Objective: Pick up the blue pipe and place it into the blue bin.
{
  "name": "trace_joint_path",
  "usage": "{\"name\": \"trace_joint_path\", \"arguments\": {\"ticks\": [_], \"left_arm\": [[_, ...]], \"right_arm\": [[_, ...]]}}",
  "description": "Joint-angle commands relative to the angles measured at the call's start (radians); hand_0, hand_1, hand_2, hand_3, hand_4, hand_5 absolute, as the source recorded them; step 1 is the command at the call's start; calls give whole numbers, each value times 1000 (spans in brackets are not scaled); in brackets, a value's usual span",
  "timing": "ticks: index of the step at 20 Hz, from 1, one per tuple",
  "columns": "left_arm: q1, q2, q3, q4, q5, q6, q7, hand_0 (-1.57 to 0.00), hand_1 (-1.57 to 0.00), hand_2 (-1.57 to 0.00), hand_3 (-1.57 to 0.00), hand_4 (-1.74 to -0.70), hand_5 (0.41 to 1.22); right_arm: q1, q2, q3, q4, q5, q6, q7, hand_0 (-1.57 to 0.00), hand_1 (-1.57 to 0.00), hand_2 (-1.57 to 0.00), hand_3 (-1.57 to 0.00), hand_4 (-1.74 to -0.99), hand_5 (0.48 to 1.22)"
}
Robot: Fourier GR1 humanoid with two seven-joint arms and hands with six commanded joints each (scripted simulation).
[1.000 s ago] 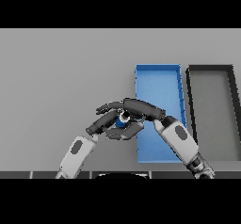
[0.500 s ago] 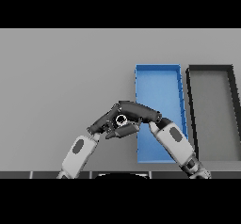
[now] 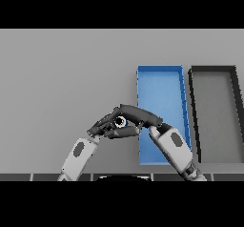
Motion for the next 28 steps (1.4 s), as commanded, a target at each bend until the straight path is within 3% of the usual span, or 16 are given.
{"name": "trace_joint_path", "arguments": {"ticks": [1, 3, 6, 10, 14, 16, 18, 22, 24, 26, 28], "left_arm": [[2, 14, 1, -9, -7, -18, 6, -940, -875, -855, -672, -1406, 1221], [-4, 22, 9, -3, -18, -64, 2, -601, -560, -547, -430, -1250, 1221], [-8, 14, 17, 11, -27, -85, 42, -307, -286, -279, -220, -1092, 984], [-2, 19, 21, 4, -22, -85, 106, -125, -117, -114, -89, -991, 729], [0, 3, 36, 30, -15, -68, 143, -51, -47, -46, -36, -973, 578], [0, 6, 40, 21, -3, -74, 159, -32, -30, -29, -23, -967, 544], [4, 1, 30, 26, -15, -66, 166, -20, -19, -18, -14, -971, 519], [5, 1, 30, 38, -25, -56, 178, -8, -7, -7, -5, -973, 489], [6, 5, 31, 25, -23, -56, 180, -5, -4, -4, -3, -965, 479], [8, -3, 24, 35, -37, -48, 185, -3, -2, -2, -2, -956, 475], [16, 10, 28, 14, -24, -58, 169, -1, -1, -1, -1, -951, 473]], "right_arm": [[-7, 16, 0, 0, 9, -6, 16, -1560, -1560, -1560, -1556, -1497, 1206], [-8, 21, -18, 0, 9, 4, 35, -1564, -1564, -1564, -1561, -1498, 1211], [-7, 46, -31, 3, 24, 17, 59, -1567, -1568, -1568, -1566, -1498, 1216], [5, 69, -42, -5, 72, 37, 2, -1570, -1570, -1570, -1569, -1499, 1219], [16, 100, -57, 3, 89, 52, -10, -1570, -1570, -1570, -1570, -1499, 1220], [13, 110, -81, -4, 82, 53, -7, -1571, -1571, -1571, -1570, -1497, 1220], [-13, 136, -107, -15, 34, 46, 41, -1571, -1571, -1571, -1571, -1496, 1221], [-129, 159, -199, -35, -147, -18, 224, -1571, -1571, -1571, -1571, -1494, 1221], [-212, 134, -260, -26, -218, -60, 259, -1571, -1571, -1571, -1571, -1495, 1221], [-305, 83, -303, 10, -303, -114, 261, -1571, -1571, -1571, -1571, -1496, 1221], [-407, 52, -377, 38, -323, -180, 247, -1571, -1571, -1571, -1571, -1497, 1221]]}}
